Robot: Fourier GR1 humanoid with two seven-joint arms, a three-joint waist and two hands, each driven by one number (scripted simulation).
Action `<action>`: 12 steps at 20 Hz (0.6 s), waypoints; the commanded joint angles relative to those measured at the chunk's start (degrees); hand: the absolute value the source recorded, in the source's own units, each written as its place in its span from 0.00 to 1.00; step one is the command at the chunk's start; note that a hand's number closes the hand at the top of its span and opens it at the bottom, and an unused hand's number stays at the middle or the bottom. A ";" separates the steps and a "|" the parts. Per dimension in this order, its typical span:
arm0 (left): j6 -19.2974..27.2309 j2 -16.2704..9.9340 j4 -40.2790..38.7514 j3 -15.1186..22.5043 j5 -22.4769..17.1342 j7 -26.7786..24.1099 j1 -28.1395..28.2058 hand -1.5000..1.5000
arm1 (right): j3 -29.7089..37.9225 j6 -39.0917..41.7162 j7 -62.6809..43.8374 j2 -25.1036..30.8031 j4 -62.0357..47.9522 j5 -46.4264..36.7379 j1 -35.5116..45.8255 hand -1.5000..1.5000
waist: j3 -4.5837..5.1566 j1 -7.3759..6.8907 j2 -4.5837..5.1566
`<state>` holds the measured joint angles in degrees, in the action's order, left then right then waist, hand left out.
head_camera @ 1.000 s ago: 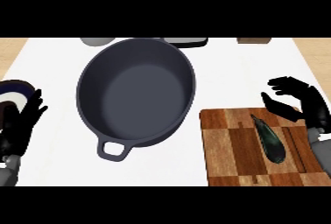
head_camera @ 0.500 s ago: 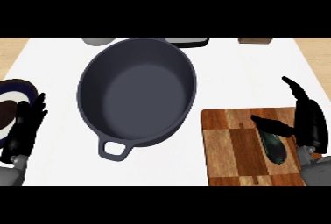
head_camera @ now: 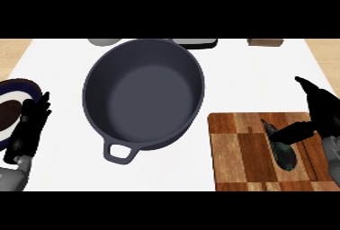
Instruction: Pick the eggplant from the cutting board and place it in the pot
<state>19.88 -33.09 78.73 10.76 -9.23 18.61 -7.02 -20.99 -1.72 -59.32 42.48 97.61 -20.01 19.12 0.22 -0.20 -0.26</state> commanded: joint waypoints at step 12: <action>0.02 2.03 0.37 0.08 2.00 -0.15 0.74 0.50 | -2.79 16.85 -17.89 -0.56 -5.88 18.47 6.35 0.00 | -0.14 -0.38 0.24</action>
<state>19.65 -32.02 78.38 10.61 -7.72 18.75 -7.24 -22.71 11.08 -66.71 42.68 93.99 -2.63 25.03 0.15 -0.61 -0.03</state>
